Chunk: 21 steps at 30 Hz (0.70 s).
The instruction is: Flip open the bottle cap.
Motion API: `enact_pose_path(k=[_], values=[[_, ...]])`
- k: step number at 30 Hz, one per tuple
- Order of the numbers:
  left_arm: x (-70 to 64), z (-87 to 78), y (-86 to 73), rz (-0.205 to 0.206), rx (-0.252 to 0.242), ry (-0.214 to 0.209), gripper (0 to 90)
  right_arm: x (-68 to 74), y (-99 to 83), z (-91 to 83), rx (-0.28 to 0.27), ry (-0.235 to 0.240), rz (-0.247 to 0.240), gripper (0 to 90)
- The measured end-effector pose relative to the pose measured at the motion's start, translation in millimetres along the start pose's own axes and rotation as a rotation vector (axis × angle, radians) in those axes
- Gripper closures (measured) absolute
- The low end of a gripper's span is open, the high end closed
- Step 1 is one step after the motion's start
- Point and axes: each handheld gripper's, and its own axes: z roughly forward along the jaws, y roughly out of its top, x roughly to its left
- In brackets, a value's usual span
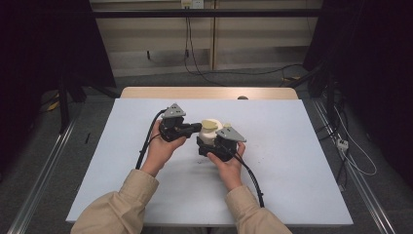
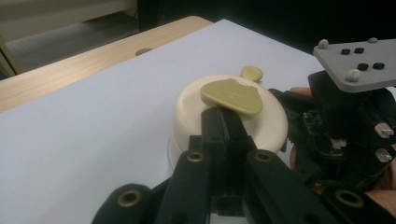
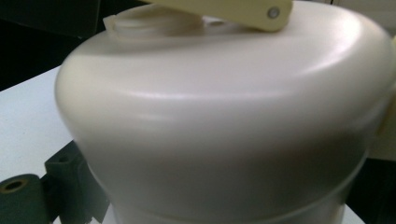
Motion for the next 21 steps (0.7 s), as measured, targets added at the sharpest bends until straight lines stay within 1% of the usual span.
enact_pose_path(k=[5,6,9,11,16,21], values=[[0.2,0.4,-0.1,-0.005,-0.004,-0.004,90.0,0.0,0.0,0.0,0.000,0.001,0.001,4.7],[0.4,0.0,0.1,0.001,0.000,-0.001,90.0,-0.1,0.0,0.0,0.000,0.000,0.000,4.7],[0.0,0.0,0.3,0.002,0.000,0.000,90.0,-0.2,0.0,0.1,0.000,0.001,0.000,4.7],[-0.2,-0.1,0.7,-0.004,-0.002,-0.003,90.0,-0.2,0.0,0.1,-0.001,0.000,0.000,4.7],[-0.4,-0.6,2.3,0.004,-0.007,-0.003,90.0,-0.1,0.0,0.1,0.000,0.000,0.000,4.7],[-0.5,-0.5,2.7,-0.002,-0.008,-0.006,90.0,-0.1,0.0,0.1,0.000,0.000,-0.001,4.7]])
